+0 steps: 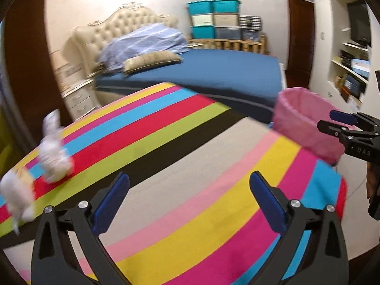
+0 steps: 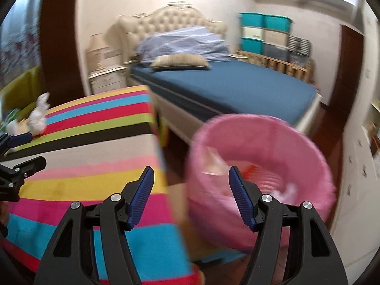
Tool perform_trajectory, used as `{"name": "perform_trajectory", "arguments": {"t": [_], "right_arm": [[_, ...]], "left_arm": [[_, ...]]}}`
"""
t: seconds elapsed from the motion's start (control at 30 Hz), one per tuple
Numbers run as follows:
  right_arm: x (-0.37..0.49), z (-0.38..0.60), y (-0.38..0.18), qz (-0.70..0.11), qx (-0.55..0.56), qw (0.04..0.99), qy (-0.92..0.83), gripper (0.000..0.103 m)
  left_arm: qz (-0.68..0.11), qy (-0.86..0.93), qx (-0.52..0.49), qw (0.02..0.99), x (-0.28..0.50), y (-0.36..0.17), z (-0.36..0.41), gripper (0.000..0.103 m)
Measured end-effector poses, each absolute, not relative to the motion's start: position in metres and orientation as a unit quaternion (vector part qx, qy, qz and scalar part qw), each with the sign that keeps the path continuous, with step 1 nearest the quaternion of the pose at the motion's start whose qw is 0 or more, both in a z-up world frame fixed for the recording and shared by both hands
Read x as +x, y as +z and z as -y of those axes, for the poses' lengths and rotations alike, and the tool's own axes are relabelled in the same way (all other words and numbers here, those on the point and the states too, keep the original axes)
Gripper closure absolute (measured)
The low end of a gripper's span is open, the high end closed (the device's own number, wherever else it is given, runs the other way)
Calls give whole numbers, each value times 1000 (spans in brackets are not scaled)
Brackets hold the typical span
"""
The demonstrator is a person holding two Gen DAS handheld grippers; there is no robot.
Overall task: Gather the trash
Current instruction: 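Move both open tools back toward the white bundles on the striped table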
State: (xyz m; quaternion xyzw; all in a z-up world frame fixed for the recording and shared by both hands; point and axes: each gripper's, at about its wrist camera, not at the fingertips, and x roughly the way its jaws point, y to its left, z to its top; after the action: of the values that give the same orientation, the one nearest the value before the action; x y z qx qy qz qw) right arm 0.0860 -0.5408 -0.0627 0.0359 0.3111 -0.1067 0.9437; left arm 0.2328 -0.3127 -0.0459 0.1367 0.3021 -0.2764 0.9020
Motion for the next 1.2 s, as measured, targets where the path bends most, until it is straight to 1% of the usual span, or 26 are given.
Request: {"name": "perform_trajectory", "arguments": {"t": [0.17, 0.47, 0.6, 0.7, 0.77, 0.83, 0.97, 1.0, 1.03, 1.17, 1.2], "right_arm": [[112, 475, -61, -315, 14, 948, -50, 40], [152, 354, -65, -329, -25, 942, 54, 40], [167, 305, -66, -332, -45, 938, 92, 40], [176, 276, -66, -333, -53, 934, 117, 40], [183, 258, -65, -333, -57, 932, 130, 40], [192, 243, -65, -334, -59, 930, 142, 40], [209, 219, -66, -342, -66, 924, 156, 40], [213, 214, -67, -345, -67, 923, 158, 40], [218, 210, -67, -347, -65, 922, 160, 40], [232, 195, -70, -357, -58, 917, 167, 40], [236, 190, -71, -359, -57, 916, 168, 40]], "left_arm": [[-319, -215, 95, 918, 242, -45, 234, 5], [-324, -85, 74, 939, 255, -48, 98, 5], [-324, -27, 37, 945, 266, -46, 39, 5], [-341, -6, 12, 940, 286, -47, 1, 6], [-350, 2, 7, 937, 305, -49, -17, 10], [-366, -9, -4, 931, 320, -50, -25, 22], [-377, -28, -19, 926, 346, -53, -29, 25], [-379, -27, -13, 925, 354, -54, -28, 31], [-383, -24, -7, 923, 360, -56, -26, 39], [-401, -35, -9, 915, 378, -66, -27, 59], [-401, -43, -12, 915, 379, -66, -29, 70]]}}
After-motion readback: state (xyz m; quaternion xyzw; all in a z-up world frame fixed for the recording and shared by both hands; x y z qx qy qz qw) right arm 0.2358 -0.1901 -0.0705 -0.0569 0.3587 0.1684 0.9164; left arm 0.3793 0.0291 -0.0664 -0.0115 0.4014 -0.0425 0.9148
